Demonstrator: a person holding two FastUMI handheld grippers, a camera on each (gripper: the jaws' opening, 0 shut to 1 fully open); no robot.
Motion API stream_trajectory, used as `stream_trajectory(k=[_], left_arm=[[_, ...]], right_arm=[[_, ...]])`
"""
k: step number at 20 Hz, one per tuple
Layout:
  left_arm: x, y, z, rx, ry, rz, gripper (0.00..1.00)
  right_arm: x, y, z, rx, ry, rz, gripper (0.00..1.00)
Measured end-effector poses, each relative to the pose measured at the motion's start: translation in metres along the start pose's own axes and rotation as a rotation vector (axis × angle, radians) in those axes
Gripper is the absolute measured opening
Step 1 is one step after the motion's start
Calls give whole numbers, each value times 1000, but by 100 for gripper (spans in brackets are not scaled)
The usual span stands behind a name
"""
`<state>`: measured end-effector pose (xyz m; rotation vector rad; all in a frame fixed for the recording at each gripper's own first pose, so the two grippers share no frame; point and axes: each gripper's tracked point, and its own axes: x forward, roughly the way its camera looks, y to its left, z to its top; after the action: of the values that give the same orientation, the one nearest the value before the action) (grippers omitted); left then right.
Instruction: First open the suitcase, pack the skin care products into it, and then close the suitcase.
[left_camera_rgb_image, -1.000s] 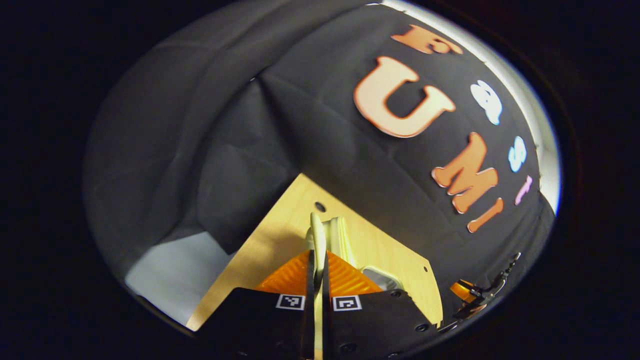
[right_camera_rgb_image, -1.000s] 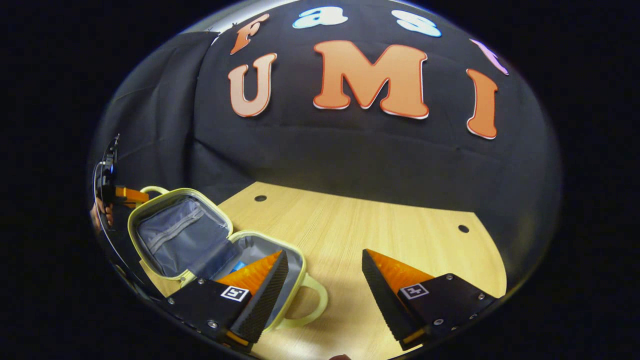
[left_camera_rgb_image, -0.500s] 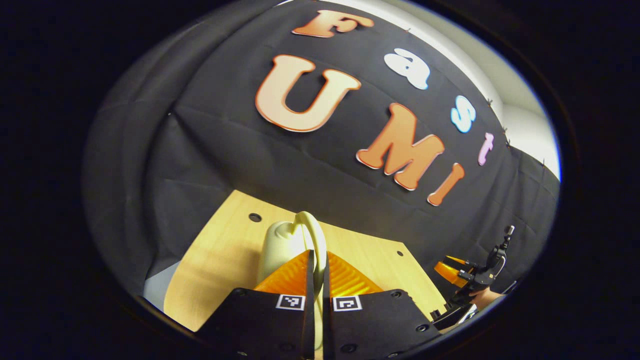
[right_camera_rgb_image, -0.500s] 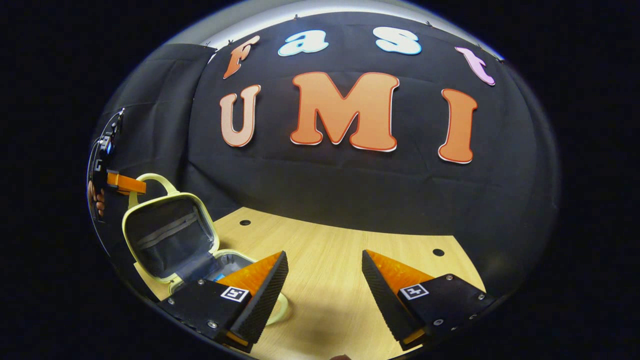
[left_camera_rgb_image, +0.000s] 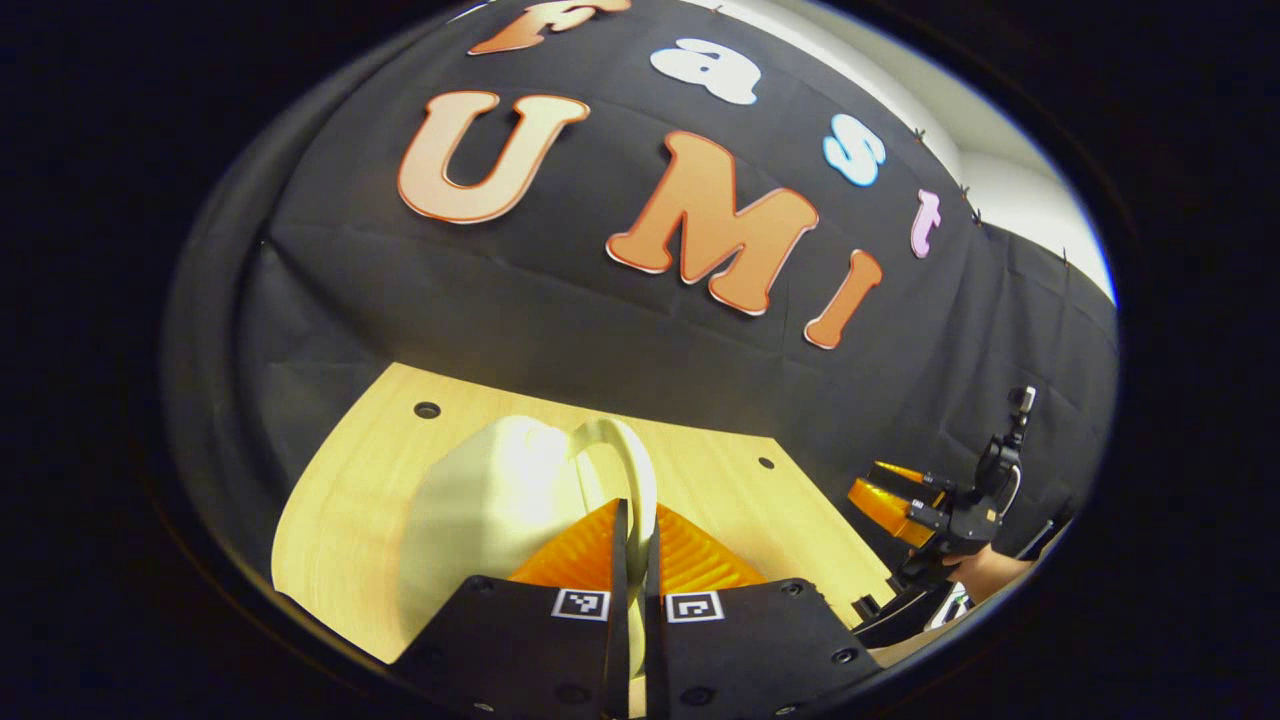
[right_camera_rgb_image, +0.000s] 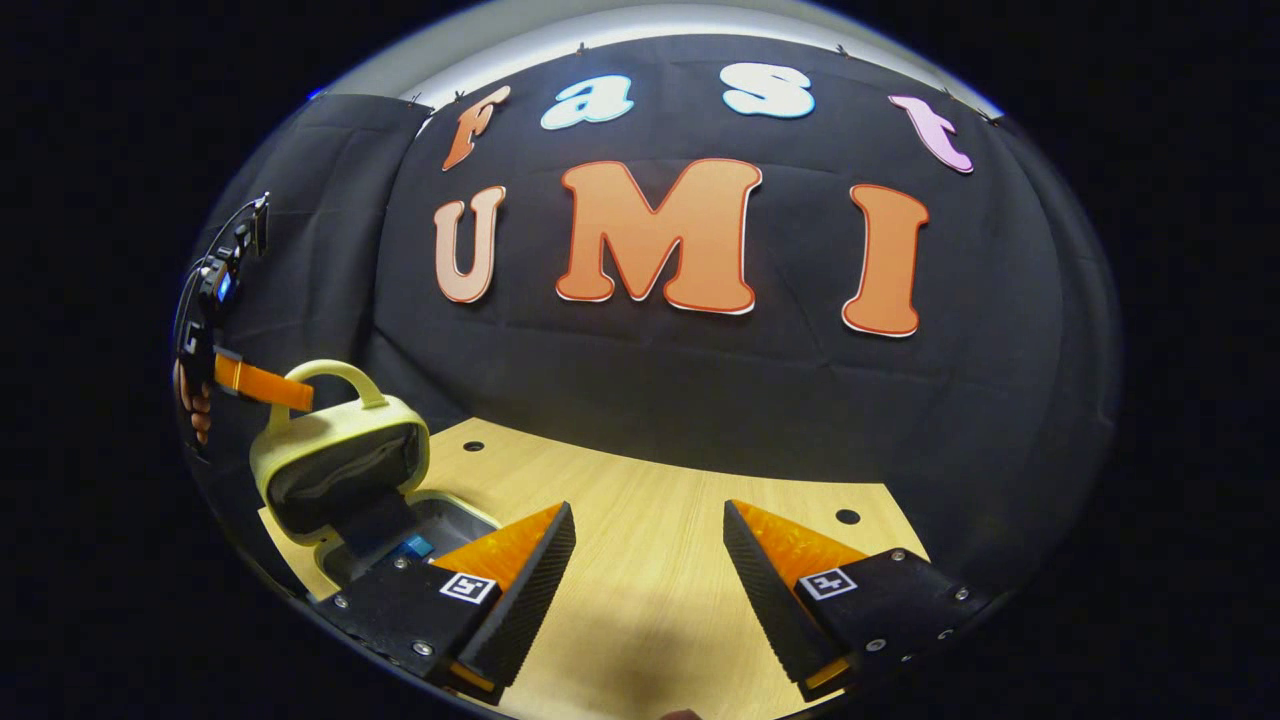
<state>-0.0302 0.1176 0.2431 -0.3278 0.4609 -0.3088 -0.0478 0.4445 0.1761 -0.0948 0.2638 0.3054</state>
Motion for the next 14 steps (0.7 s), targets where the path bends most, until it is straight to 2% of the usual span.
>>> stream_trajectory(k=[4,13,14], left_arm=[[33,-36,-42,35,79,9,6],[87,-63,-127,198,224,106,6],[93,-65,-138,203,252,108,13]], right_arm=[[-1,-19,-14,-14,4,15,95],[-11,-46,-38,-17,31,43,95],[-14,-47,-41,-16,34,47,95]])
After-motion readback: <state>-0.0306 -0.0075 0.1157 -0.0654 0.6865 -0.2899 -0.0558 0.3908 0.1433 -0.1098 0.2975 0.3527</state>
